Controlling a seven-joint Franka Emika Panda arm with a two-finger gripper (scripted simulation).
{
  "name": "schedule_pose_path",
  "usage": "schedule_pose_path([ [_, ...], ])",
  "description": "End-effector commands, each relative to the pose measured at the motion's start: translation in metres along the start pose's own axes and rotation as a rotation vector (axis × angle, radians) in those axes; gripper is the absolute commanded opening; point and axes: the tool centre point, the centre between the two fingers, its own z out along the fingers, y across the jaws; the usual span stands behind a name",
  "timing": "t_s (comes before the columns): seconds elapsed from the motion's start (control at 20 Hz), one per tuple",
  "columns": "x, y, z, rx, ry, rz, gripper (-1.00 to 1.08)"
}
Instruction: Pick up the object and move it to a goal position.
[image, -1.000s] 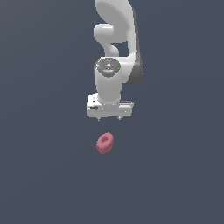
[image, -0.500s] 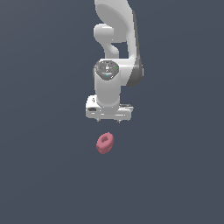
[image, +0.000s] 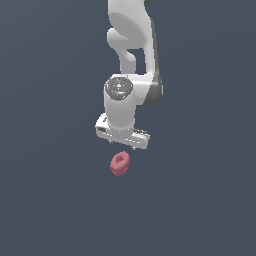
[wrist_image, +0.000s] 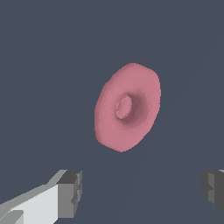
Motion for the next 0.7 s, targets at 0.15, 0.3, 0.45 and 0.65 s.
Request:
schedule_pose_path([
  [0.15, 0.020, -0.001, 0.006, 0.007, 0.012, 0.160, 1.00],
  [0.3, 0.029, -0.002, 0.009, 0.011, 0.018, 0.233, 1.00],
  [0.45, 0.037, -0.003, 0.011, 0.014, 0.023, 0.293, 1.00],
  [0.65, 0.044, -0.003, 0.014, 0.017, 0.027, 0.351, 1.00],
])
